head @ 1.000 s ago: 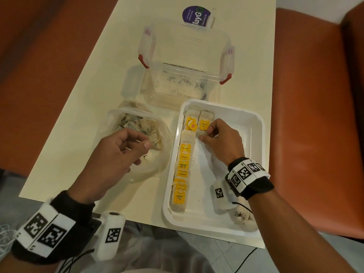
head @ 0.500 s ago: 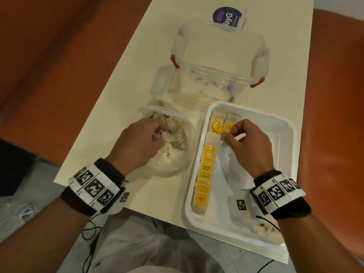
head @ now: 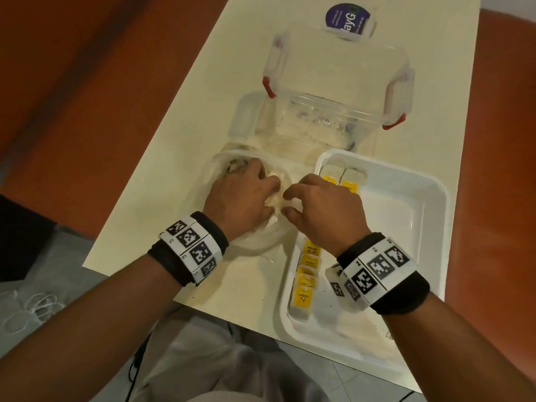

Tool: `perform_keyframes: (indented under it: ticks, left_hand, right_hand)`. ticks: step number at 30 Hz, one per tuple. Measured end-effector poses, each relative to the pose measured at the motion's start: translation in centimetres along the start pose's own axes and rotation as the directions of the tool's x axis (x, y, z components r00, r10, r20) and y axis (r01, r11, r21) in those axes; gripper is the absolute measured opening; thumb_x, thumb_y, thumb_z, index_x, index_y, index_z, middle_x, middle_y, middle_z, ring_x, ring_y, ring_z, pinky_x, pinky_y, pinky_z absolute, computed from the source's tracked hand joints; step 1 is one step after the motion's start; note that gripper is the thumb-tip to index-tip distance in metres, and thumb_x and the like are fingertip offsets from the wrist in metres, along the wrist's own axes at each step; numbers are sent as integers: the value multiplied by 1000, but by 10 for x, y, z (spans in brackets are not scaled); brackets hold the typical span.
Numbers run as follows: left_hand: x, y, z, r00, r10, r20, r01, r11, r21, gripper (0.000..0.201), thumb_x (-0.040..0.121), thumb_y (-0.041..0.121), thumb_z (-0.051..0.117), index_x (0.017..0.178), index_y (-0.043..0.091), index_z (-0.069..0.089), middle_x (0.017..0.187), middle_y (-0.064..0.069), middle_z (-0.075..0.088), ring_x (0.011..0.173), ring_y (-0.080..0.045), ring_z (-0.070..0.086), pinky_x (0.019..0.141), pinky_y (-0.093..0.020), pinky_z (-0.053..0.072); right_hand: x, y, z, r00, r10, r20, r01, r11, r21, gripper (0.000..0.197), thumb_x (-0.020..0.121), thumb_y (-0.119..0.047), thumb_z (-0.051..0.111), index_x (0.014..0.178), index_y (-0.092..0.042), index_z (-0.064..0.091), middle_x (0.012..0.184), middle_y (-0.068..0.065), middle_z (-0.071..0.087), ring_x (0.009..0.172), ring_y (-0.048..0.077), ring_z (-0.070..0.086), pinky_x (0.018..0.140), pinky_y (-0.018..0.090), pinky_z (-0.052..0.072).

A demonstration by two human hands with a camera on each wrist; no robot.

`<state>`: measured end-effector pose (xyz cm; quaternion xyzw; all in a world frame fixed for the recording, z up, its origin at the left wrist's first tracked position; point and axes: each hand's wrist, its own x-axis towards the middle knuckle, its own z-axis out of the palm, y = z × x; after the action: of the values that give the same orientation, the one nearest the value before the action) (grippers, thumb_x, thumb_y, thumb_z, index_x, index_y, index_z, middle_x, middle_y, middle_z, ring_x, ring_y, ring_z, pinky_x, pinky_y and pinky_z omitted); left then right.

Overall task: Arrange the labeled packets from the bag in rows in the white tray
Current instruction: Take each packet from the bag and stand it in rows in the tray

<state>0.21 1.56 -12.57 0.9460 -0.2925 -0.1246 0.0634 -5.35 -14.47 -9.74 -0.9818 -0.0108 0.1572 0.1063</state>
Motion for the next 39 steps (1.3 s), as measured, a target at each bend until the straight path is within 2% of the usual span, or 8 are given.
perform_keyframes:
  ticks: [9,13,17,21,24,27,34,39]
  left_hand:
    - [-12,-22,0,987,-142,-78,103,920,-379,18,84,23,74,101,20,69,108,5,48,88,-12,48,69,-26,35]
    - [-19,-34,0,976,-206,-77,135,836,-532,24,80,10,72,99,25,69,104,6,57,92,-15,56,76,-25,40]
    - [-24,-37,-6,980,-198,35,176,761,-625,43,86,-3,53,116,26,64,113,9,66,104,-10,60,77,-14,40]
    - [-22,-34,-2,991,-107,79,133,817,-561,56,86,-1,50,126,37,60,126,3,62,100,-14,60,80,-26,46]
    - [-24,-19,1,992,-118,54,130,885,-446,49,86,32,66,132,39,50,126,6,59,100,-15,59,76,-30,47]
    - [-26,-1,8,993,-117,6,115,967,-229,71,78,52,74,138,36,39,125,1,55,106,-20,59,65,-31,48]
    - [-24,9,24,998,-27,-60,16,986,-166,67,78,35,77,136,33,44,119,-6,52,104,-24,56,63,-29,47]
    - [-24,2,24,986,23,-168,-61,973,-222,29,87,16,68,116,19,67,95,-7,66,81,-27,65,59,-38,54]
  right_hand:
    - [0,-3,-1,999,20,27,-19,1000,-21,33,99,-36,52,130,-30,62,127,-7,58,101,24,66,66,31,48]
    - [1,-3,-1,999,35,33,-34,999,-30,32,100,-36,51,129,-30,63,126,-6,58,101,25,66,64,30,43]
    - [1,-6,-1,999,24,27,-23,999,-32,30,99,-34,50,126,-29,65,123,-6,60,100,26,66,66,32,47]
    - [0,-7,-1,1000,17,26,-16,999,-33,29,100,-31,49,124,-27,66,121,-5,61,99,26,66,68,33,49]
    - [1,-6,0,999,18,27,-17,999,-39,29,100,-30,49,123,-28,66,120,-5,61,98,26,66,66,32,47]
    - [1,-5,0,999,19,29,-17,999,-47,28,99,-30,48,121,-28,67,118,-4,62,98,27,66,65,31,45]
    - [1,-5,4,1000,14,9,-13,999,-37,30,99,-29,49,125,-32,65,114,-4,62,95,28,67,64,31,44]
    - [3,-4,5,1000,15,-9,-15,999,-49,27,100,-26,48,119,-30,67,111,-3,63,93,28,66,62,30,42]
